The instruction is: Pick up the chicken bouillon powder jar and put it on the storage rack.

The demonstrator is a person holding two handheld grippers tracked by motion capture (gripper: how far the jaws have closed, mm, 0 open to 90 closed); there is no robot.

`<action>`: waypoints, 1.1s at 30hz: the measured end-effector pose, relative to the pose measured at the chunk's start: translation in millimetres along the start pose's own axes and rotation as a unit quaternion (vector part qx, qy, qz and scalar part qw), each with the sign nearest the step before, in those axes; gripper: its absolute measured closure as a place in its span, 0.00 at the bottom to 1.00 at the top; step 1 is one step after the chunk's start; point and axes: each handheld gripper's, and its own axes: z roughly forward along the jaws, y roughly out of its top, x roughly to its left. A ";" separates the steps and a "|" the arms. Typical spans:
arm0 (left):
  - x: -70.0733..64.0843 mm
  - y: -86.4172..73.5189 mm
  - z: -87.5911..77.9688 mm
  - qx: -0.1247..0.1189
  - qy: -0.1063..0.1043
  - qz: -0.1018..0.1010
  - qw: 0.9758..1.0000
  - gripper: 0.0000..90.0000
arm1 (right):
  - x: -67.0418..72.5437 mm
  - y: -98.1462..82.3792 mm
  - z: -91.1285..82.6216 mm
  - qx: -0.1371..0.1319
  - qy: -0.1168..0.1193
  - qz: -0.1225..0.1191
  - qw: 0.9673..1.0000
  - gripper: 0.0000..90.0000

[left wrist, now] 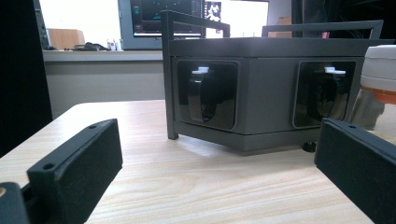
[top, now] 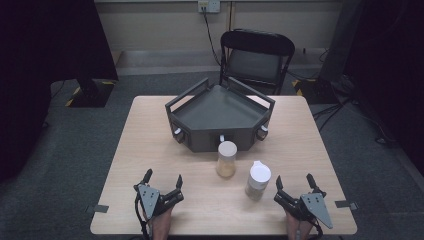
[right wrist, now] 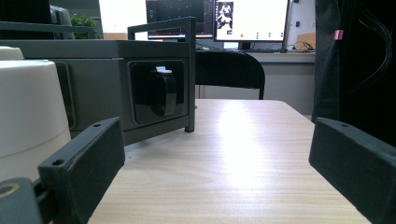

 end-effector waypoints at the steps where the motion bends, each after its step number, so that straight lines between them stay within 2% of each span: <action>1: 0.0 0.0 0.0 0.000 0.000 0.000 1.000 0.00 | -0.1 0.0 0.0 0.000 0.000 0.000 1.000 0.03; 27: -1.3 0.2 0.3 0.000 0.004 0.001 1.000 0.01 | -0.1 -0.1 -0.1 0.000 0.001 0.000 1.000 0.01; 33: -0.2 0.8 1.8 0.002 0.002 -0.004 1.000 0.00 | 0.1 -0.1 0.0 0.000 0.000 0.000 1.000 0.01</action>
